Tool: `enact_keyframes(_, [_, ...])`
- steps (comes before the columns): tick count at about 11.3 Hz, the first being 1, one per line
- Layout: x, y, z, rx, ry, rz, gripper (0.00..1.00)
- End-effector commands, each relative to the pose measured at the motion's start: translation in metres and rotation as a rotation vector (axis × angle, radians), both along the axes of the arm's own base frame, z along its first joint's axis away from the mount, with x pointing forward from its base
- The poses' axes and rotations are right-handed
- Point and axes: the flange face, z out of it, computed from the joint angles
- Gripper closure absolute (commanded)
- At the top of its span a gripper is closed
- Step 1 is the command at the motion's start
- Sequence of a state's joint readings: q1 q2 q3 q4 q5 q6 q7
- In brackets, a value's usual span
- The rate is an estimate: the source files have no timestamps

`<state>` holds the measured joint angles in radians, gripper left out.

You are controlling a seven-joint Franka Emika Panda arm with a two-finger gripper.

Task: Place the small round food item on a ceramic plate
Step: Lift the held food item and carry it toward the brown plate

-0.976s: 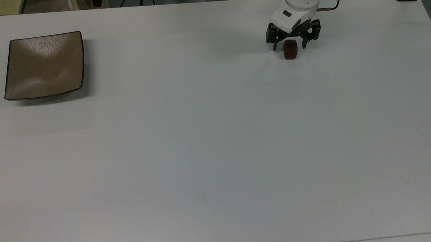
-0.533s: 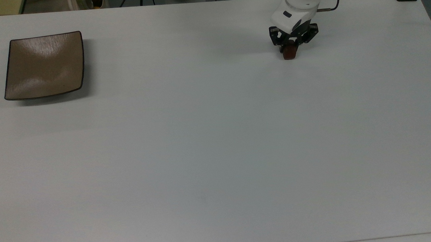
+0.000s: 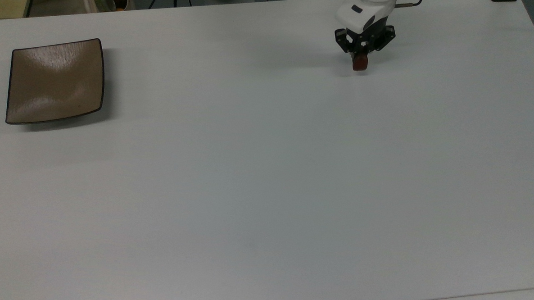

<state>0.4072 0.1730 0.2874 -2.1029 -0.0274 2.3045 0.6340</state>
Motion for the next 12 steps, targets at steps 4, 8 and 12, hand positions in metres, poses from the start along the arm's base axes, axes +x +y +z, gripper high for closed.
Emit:
enact_keyframes(4, [0.074, -0.096, 0.147, -0.045, -0.010, -0.058, 0.80])
enact_keyframes(8, [0.096, -0.204, 0.217, 0.024, -0.031, -0.008, 0.79])
enact_keyframes(12, [0.103, -0.298, 0.230, 0.033, -0.019, 0.078, 0.79])
